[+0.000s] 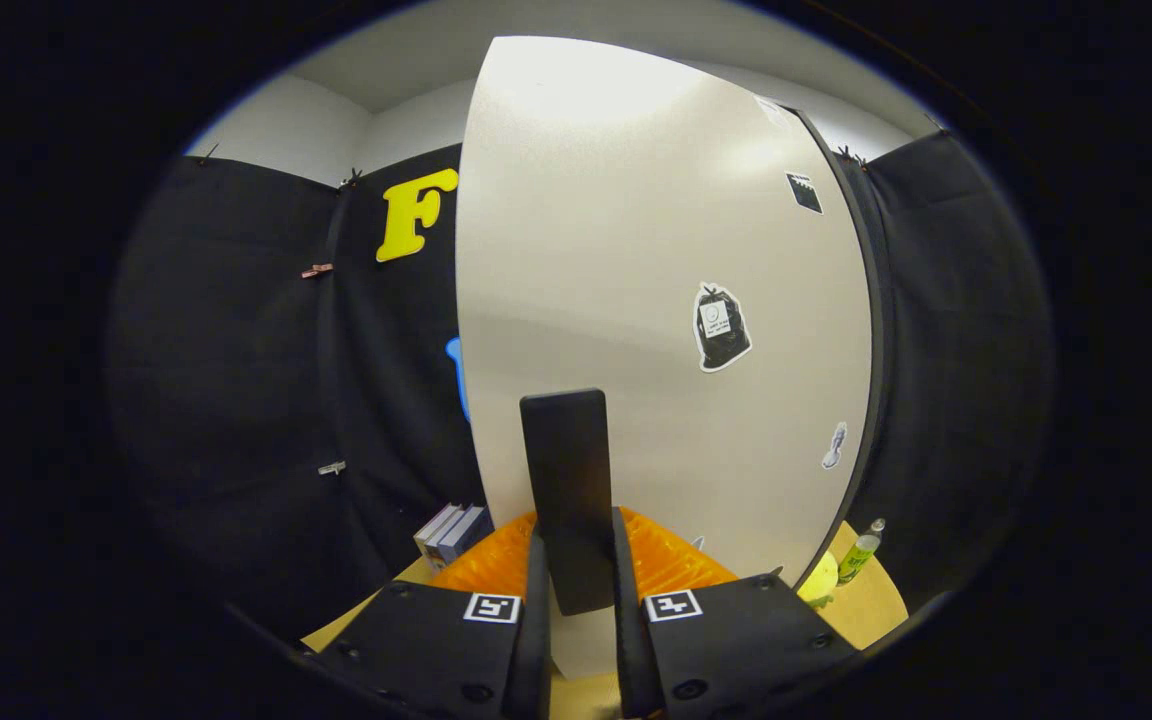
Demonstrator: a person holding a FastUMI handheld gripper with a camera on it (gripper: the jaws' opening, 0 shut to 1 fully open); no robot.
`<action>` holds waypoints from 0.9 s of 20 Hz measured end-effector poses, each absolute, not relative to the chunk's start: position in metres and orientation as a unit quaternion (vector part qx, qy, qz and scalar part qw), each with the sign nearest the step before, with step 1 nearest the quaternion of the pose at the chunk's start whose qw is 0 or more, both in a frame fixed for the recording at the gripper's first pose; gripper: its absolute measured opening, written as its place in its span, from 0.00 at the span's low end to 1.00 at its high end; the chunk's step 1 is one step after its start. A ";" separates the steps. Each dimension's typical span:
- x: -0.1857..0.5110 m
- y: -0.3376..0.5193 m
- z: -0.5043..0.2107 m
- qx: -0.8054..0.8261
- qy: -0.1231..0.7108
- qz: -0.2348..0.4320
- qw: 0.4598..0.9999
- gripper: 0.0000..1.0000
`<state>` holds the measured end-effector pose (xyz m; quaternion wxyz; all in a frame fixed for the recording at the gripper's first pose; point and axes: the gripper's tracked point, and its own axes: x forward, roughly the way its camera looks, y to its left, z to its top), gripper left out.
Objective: Open the shoe cabinet door, grab the shoes and put them into the shoe cabinet, then close the shoe cabinet door.
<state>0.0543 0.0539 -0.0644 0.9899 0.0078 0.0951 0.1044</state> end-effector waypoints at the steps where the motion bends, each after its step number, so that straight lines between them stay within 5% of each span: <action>1: 0.047 0.048 -0.061 0.007 0.098 0.111 0.989 0.30; 18: -0.033 -0.070 -0.039 0.013 0.108 0.119 0.987 0.30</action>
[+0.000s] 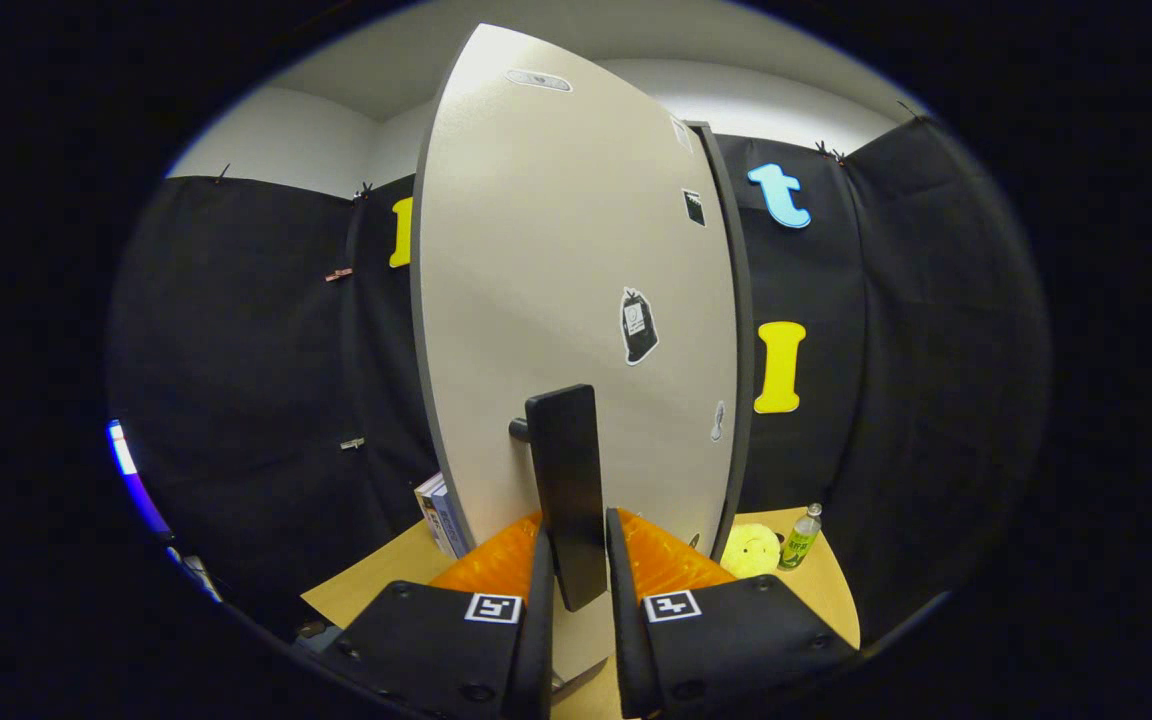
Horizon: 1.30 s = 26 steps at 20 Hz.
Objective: Open the shoe cabinet door, grab the shoes and put them into the shoe cabinet, then close the shoe cabinet door.
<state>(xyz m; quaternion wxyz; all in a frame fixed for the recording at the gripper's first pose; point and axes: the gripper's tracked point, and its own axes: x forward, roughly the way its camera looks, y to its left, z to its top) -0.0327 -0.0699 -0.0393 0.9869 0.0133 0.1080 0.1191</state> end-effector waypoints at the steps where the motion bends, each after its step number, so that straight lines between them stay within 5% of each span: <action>1: -0.034 -0.077 -0.038 0.016 0.108 0.113 0.988 0.30; 7: -0.051 -0.124 -0.042 0.038 0.125 0.058 0.990 0.29; 15: -0.096 -0.178 0.005 0.001 0.050 -0.023 0.998 0.24; 26: -0.098 -0.108 -0.071 0.010 0.109 0.055 0.992 0.24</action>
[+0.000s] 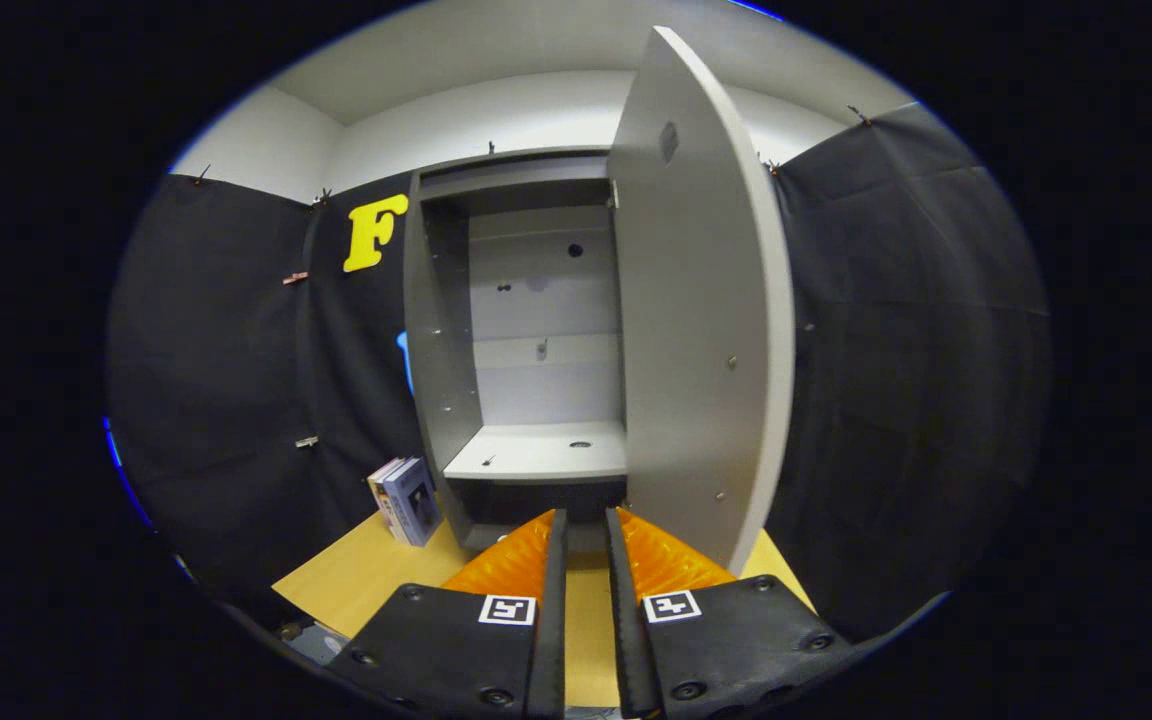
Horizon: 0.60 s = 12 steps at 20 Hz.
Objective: Open the shoe cabinet door, grab the shoes and put them into the shoe cabinet, then close the shoe cabinet door.
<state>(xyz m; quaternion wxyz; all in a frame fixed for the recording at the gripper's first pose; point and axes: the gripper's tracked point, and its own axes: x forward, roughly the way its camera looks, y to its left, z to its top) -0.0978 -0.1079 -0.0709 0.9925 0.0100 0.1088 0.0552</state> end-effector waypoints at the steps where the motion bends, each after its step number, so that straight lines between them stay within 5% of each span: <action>1: -0.097 -0.097 -0.086 0.011 0.119 0.065 0.991 0.24; 12: -0.066 -0.025 -0.246 0.035 0.192 0.038 0.980 0.25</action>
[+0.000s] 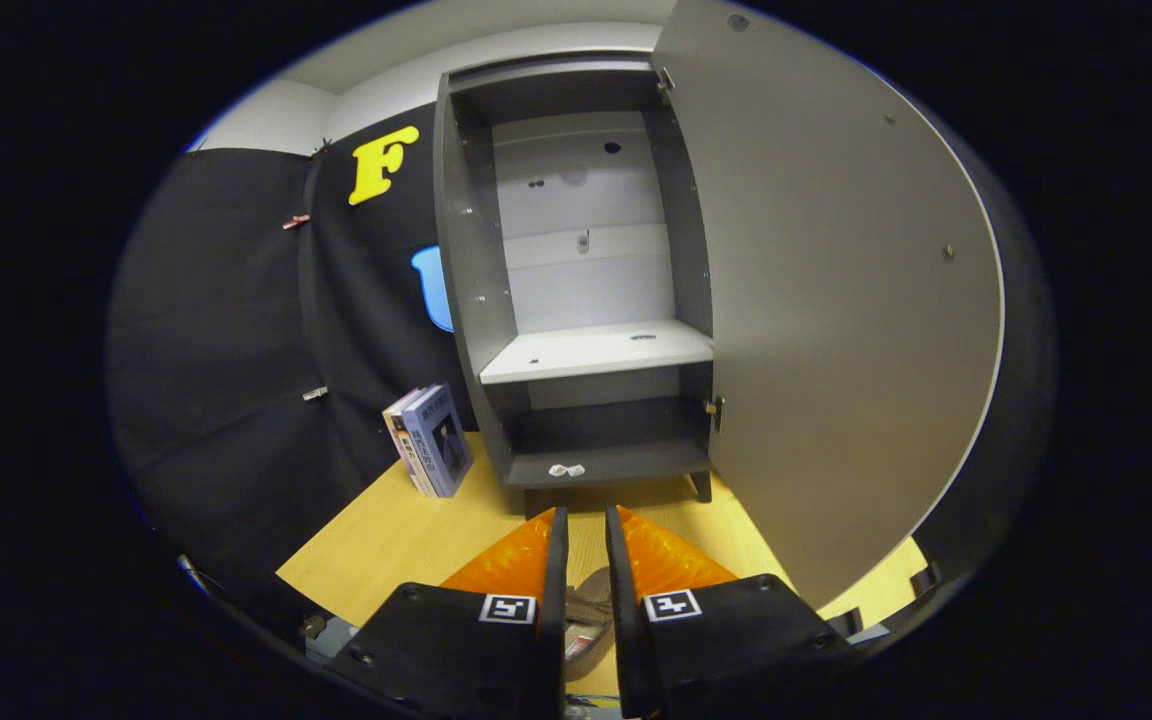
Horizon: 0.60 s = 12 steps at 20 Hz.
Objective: Open the shoe cabinet door, grab the shoes and put them into the shoe cabinet, then close the shoe cabinet door.
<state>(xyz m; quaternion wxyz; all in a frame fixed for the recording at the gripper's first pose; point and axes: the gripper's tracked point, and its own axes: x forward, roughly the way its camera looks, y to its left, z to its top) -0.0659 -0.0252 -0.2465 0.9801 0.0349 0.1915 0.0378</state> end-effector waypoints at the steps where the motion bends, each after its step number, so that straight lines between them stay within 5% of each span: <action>1: -0.064 -0.022 -0.261 0.037 0.199 0.029 0.979 0.25; 12: -0.066 0.009 -0.434 0.044 0.318 -0.036 0.946 0.25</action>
